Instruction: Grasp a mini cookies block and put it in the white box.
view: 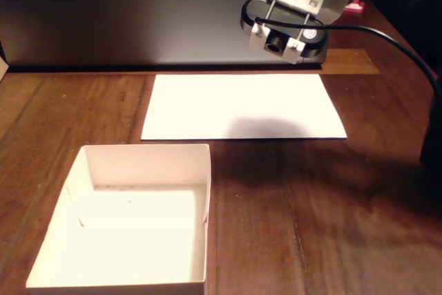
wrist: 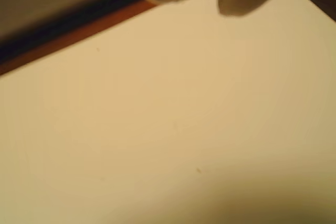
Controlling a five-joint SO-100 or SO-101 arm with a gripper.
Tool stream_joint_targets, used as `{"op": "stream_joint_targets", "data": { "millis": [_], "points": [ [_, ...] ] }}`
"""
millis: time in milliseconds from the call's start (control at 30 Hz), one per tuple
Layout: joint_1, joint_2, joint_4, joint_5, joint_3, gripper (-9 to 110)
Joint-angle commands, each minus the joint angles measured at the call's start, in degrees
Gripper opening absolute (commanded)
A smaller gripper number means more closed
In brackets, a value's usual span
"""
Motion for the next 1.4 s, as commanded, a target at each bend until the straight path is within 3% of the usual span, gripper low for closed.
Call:
{"op": "stream_joint_targets", "data": {
  "millis": [0, 1367],
  "points": [
    [0.26, 5.54, -0.09, -0.35, -0.88, 2],
    [1.32, -4.13, -8.35, 1.93, -0.88, 4]
  ]
}}
